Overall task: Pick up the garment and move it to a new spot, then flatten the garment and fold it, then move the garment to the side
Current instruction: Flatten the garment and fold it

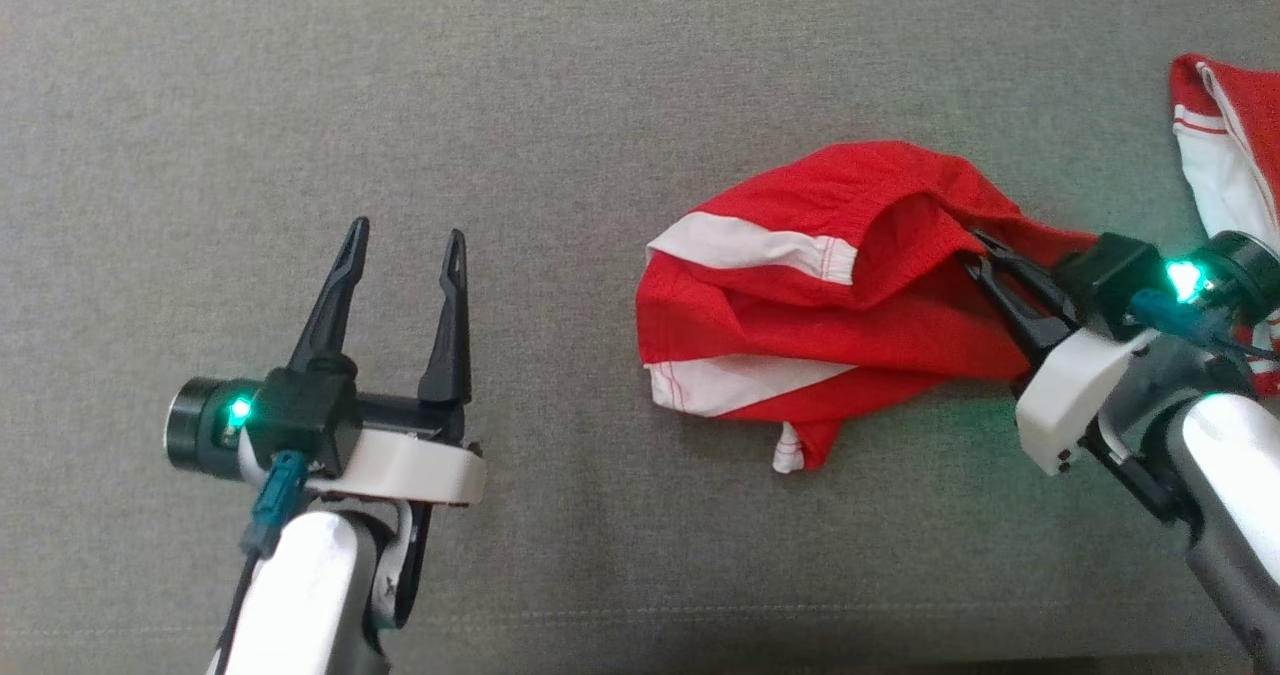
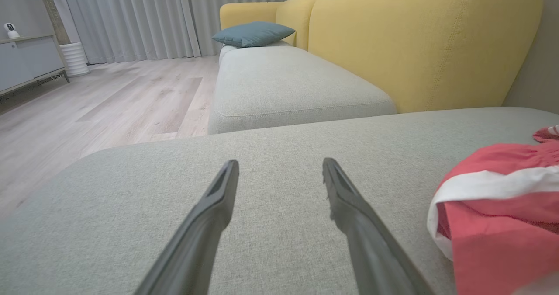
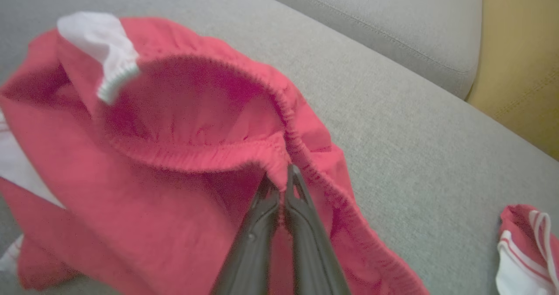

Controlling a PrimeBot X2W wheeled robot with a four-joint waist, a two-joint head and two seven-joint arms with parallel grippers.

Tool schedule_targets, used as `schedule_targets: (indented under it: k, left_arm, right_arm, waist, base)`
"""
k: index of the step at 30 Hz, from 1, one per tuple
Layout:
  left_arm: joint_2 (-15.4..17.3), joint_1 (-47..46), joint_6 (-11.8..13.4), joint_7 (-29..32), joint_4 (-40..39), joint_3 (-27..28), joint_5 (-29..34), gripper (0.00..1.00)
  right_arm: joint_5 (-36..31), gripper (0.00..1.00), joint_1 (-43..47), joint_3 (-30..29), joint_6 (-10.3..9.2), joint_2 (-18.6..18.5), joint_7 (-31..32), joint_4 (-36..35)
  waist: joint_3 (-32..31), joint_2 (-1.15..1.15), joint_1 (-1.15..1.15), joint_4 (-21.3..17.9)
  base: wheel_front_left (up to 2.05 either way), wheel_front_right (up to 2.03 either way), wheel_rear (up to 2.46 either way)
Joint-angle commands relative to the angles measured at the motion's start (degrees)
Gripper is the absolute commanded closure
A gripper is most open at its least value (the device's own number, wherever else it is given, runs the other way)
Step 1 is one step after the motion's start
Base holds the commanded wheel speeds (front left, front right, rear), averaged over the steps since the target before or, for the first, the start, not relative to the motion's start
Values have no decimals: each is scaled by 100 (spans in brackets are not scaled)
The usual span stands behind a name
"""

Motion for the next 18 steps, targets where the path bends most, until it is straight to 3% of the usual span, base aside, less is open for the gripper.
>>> schedule_targets:
  k: [1,10,18]
  left_arm:
    - [30,-209,-7,-29,-198,218,58,0]
    - [25,-177,-20,-29,-191,250,85,0]
    - [-60,-371,-108,-29,-201,129,117,0]
  right_arm:
    - [83,100,-12,22,-4,-137,-64,-207]
    - [687,100,-124,-450,-4,230,-346,-777]
    - [984,100,-642,-1143,-4,1085,-504,-431]
  waist:
    - [-12,0,0,-14]
    - [-80,0,0,-129]
    - [176,0,0,27]
  base:
    - [0,0,0]
    - [0,0,0]
    - [0,0,0]
